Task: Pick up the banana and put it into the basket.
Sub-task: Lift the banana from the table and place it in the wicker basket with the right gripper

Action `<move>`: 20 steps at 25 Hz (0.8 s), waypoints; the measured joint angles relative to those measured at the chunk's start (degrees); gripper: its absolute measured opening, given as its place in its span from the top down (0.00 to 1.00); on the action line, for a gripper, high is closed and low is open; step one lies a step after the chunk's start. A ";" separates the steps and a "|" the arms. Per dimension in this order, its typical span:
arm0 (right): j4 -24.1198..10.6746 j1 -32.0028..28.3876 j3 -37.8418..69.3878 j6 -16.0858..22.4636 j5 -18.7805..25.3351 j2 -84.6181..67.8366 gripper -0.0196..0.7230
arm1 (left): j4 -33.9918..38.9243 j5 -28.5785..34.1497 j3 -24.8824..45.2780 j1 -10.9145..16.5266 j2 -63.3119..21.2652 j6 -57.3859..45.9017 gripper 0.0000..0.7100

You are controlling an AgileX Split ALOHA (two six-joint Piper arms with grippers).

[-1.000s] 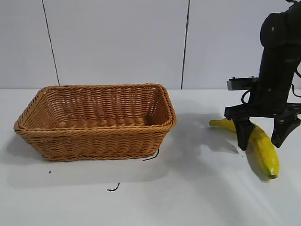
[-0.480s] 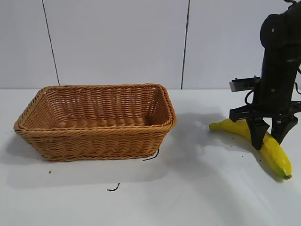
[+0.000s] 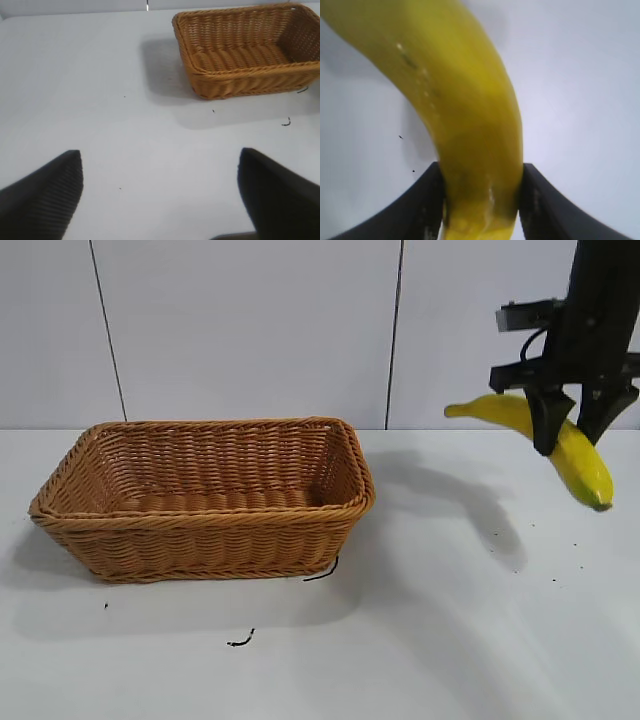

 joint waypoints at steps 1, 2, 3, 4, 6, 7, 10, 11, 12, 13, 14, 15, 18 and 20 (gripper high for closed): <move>0.05 1.32 -0.84 0.00 0.01 0.00 0.58 | 0.00 0.00 0.00 0.00 0.00 0.00 0.11; 0.20 2.76 -1.89 0.00 0.06 0.00 0.58 | 0.00 0.00 0.00 0.00 0.00 0.00 0.11; 0.29 4.03 -2.65 0.00 0.08 0.00 0.58 | 0.00 0.00 0.00 0.00 0.00 0.00 0.11; 0.34 5.57 -3.22 0.00 0.16 0.00 0.58 | 0.00 0.00 0.00 0.00 0.00 0.00 0.11; 0.55 8.32 -4.38 -0.05 0.40 0.00 0.58 | 0.00 0.00 0.00 0.00 0.00 0.00 0.11; 0.54 9.51 -4.73 -0.05 0.42 0.00 0.58 | 0.00 0.00 0.00 0.00 0.00 0.00 0.11; 0.54 13.44 -5.06 -0.79 0.53 0.00 0.58 | 0.00 0.00 0.00 0.00 0.00 0.00 0.11; 0.54 14.68 -5.06 -1.54 0.53 0.00 0.58 | 0.00 0.00 0.00 0.00 0.00 0.00 0.11; 0.54 15.86 -5.06 -2.18 0.13 0.00 0.58 | 0.00 0.00 0.00 0.00 0.00 0.00 0.11; 0.60 16.79 -5.06 -3.09 -0.71 0.00 0.58 | 0.00 0.00 0.00 0.00 0.00 0.00 0.11; 0.60 17.87 -5.06 -4.35 -2.00 0.00 0.58 | 0.00 0.00 0.00 0.00 0.00 0.00 0.11; 0.67 18.82 -5.06 -5.26 -3.28 0.00 0.58 | 0.00 0.00 0.00 0.00 0.00 0.00 0.11; 0.72 20.97 -5.06 -6.83 -6.17 0.24 0.58 | 0.00 0.00 0.00 0.00 0.00 0.00 0.11; 0.72 21.57 -5.06 -7.12 -7.15 0.59 0.58 | 0.00 0.00 0.00 0.00 0.00 0.00 0.11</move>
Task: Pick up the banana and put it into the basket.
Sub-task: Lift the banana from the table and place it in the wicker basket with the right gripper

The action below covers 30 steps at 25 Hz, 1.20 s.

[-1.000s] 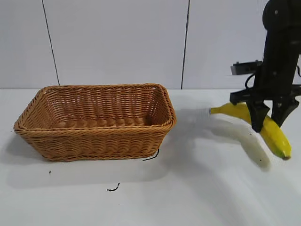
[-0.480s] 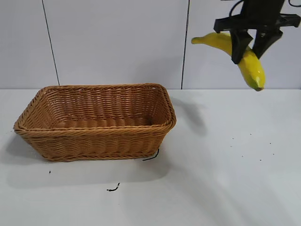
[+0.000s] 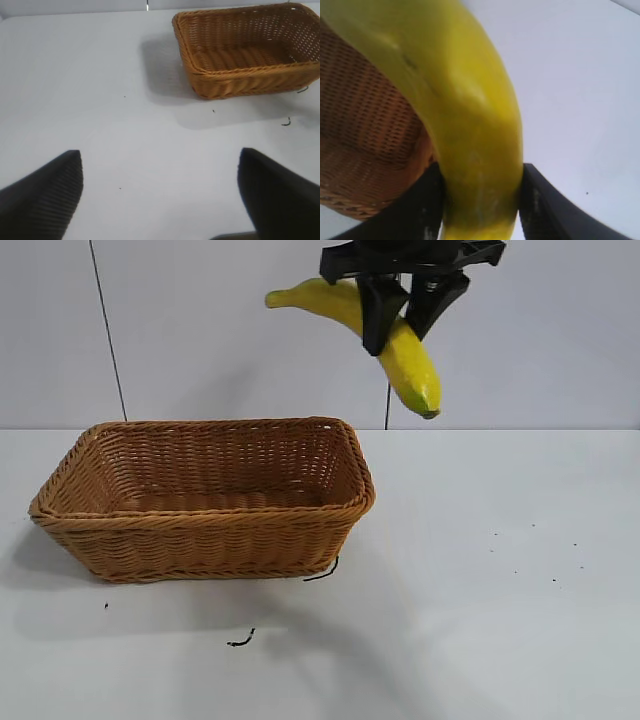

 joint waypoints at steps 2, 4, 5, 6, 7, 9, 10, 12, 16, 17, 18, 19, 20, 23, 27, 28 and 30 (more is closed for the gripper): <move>0.04 1.00 0.00 -0.37 -1.54 1.29 0.58 | 0.00 0.00 0.00 0.00 0.00 0.00 0.11; 0.04 1.93 0.00 -0.41 -3.24 3.06 0.58 | 0.00 0.00 0.00 0.00 0.00 0.00 0.11; 0.04 2.36 0.00 -0.41 -4.14 4.11 0.58 | 0.00 0.00 0.00 0.00 0.00 0.00 0.11; 0.22 2.82 0.00 -0.44 -4.72 5.10 0.58 | 0.00 0.00 0.00 0.00 0.00 0.00 0.11; 0.23 3.25 0.00 -0.83 -5.32 5.86 0.58 | 0.00 0.00 0.00 0.00 0.00 0.00 0.11; 0.64 4.22 0.00 -2.76 -7.63 7.88 0.58 | 0.00 0.00 0.00 0.00 0.00 0.00 0.11; 0.82 4.56 0.00 -3.67 -8.82 8.50 0.58 | 0.00 0.00 0.00 0.00 0.00 0.00 0.11; 1.18 4.99 0.00 -4.69 -10.53 9.43 0.58 | 0.00 0.00 0.00 0.00 0.00 0.00 0.11; 1.90 5.05 0.00 -6.15 -11.85 10.66 0.58 | 0.00 0.00 0.00 0.00 0.00 0.00 0.11; 2.08 5.05 0.00 -6.54 -11.85 11.08 0.58 | 0.00 0.00 0.00 0.00 0.00 0.00 0.11; 2.27 5.05 0.00 -7.14 -11.85 11.48 0.58 | 0.00 0.00 0.00 0.00 0.00 0.00 0.11; 2.68 5.05 0.00 -7.56 -11.92 11.93 0.58 | 0.00 0.00 0.00 0.00 0.00 0.00 0.11; 2.68 5.05 0.07 -7.97 -11.91 12.13 0.58 | 0.00 0.00 0.00 0.00 0.00 0.00 0.11; 2.68 5.05 0.06 -8.89 -12.16 12.45 0.58 | 0.00 0.00 0.00 0.00 0.00 0.00 0.11; 2.98 5.05 0.06 -9.28 -12.80 12.45 0.58 | 0.00 0.00 0.00 0.00 0.00 0.00 0.11; 2.98 5.05 0.06 -9.35 -12.93 12.45 0.58 | 0.00 0.00 0.00 0.00 0.00 0.00 0.11; 2.68 5.05 0.06 -9.40 -12.97 12.45 0.58 | 0.00 0.00 0.00 0.00 0.00 0.00 0.11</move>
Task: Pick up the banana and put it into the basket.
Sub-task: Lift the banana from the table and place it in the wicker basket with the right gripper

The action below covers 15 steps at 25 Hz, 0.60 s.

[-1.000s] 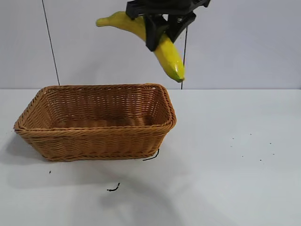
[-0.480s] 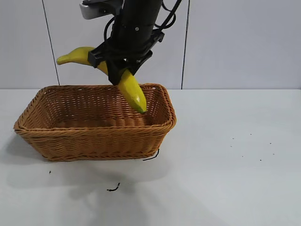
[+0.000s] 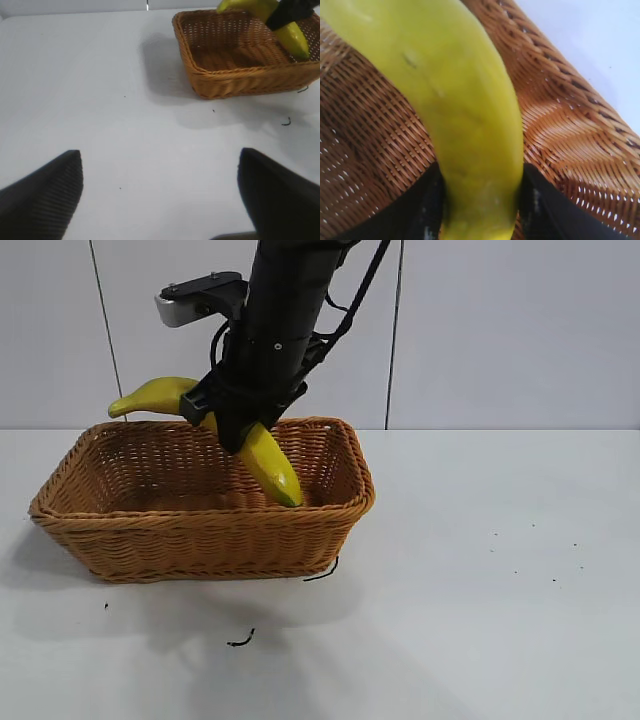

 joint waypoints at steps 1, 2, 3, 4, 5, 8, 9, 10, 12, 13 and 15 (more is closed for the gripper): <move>0.00 0.00 0.00 0.00 0.00 0.00 0.58 | 0.00 0.00 0.00 0.00 0.00 0.00 0.11; 0.00 0.00 0.00 0.00 0.00 0.00 0.58 | 0.00 0.00 0.00 0.00 0.00 0.00 0.11; 0.00 0.00 0.00 0.00 0.00 0.00 0.58 | 0.00 0.00 0.00 0.00 0.00 0.00 0.11; 0.00 0.00 0.00 0.00 0.00 0.00 0.58 | 0.00 0.00 0.00 0.00 0.00 0.00 0.11; 0.00 0.00 0.00 0.00 0.00 0.00 0.58 | 0.00 0.00 0.00 0.00 0.00 0.00 0.11; 0.30 0.00 0.00 0.00 0.10 0.00 0.58 | 0.00 0.00 0.00 0.00 0.00 0.00 0.11; 0.36 0.00 0.00 -0.07 0.34 0.00 0.58 | 0.00 0.00 0.00 0.00 0.00 0.00 0.11; 0.35 0.00 0.00 -0.41 0.66 0.00 0.58 | 0.00 0.00 0.00 0.00 0.00 0.00 0.11; 0.66 0.00 0.00 -1.44 1.40 0.00 0.54 | 0.00 0.00 0.00 0.00 0.00 0.00 0.11; 0.66 0.00 0.00 -1.44 1.40 0.00 0.54 | 0.00 0.00 0.00 0.00 0.00 0.00 0.11; 0.79 0.00 0.00 -2.02 1.58 0.00 0.43 | 0.00 0.00 0.00 0.00 0.00 0.00 0.11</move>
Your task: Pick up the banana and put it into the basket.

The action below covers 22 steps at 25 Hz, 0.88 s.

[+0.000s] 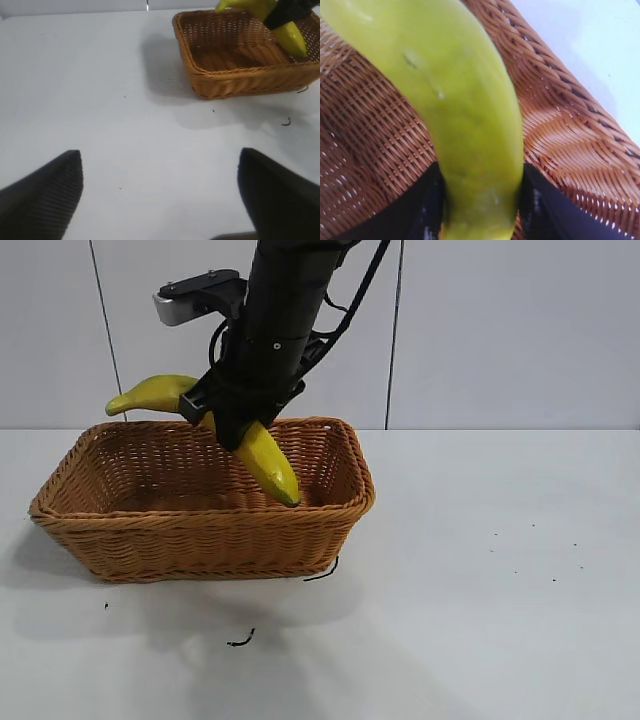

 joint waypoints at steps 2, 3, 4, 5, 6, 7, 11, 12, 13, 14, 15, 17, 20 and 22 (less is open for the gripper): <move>0.00 0.00 0.00 -0.19 0.27 0.00 0.32 | 0.00 0.00 0.00 0.00 0.00 0.00 0.11; 0.00 0.00 0.00 -0.19 0.43 0.00 0.28 | 0.00 0.00 0.00 0.00 0.00 0.00 0.11; -0.06 0.00 0.00 -0.14 0.69 0.00 0.22 | 0.00 0.00 0.00 0.00 0.00 0.00 0.11; -0.23 0.00 0.00 -0.05 1.07 0.00 0.19 | 0.00 0.00 0.00 0.00 0.00 0.00 0.11; -0.40 0.00 0.00 0.36 1.60 -0.07 0.17 | 0.00 0.00 0.00 0.00 0.00 0.00 0.11; -0.79 0.00 0.00 1.03 1.93 -0.19 0.16 | 0.00 0.00 0.00 0.00 0.00 0.00 0.11; -5.67 0.00 -0.73 5.61 4.60 -2.36 0.14 | 0.00 0.00 0.00 0.00 0.00 0.00 0.11; -6.95 -0.40 -2.23 7.51 6.21 -3.45 0.14 | 0.00 0.00 0.00 0.00 0.00 0.00 0.11; -7.23 -0.87 -3.53 8.35 7.66 -4.06 0.14 | 0.00 0.00 0.00 0.00 0.00 0.00 0.11; -7.36 -1.59 -4.56 9.15 8.84 -4.32 0.14 | 0.00 0.00 0.00 0.00 0.00 0.00 0.11; -7.42 -2.50 -5.67 9.97 10.24 -4.46 0.14 | 0.00 0.00 0.00 0.00 0.00 0.00 0.11; -7.46 -4.62 -7.07 12.05 12.64 -4.53 0.14 | 0.00 0.00 0.00 0.00 0.00 0.00 0.11; -7.30 -8.88 -7.71 16.82 16.40 -4.53 0.14 | 0.00 0.00 0.00 0.00 0.00 0.00 0.11; -6.75 -12.05 -7.71 19.03 18.05 -4.53 0.14 | 0.00 0.00 0.00 0.00 0.00 0.00 0.11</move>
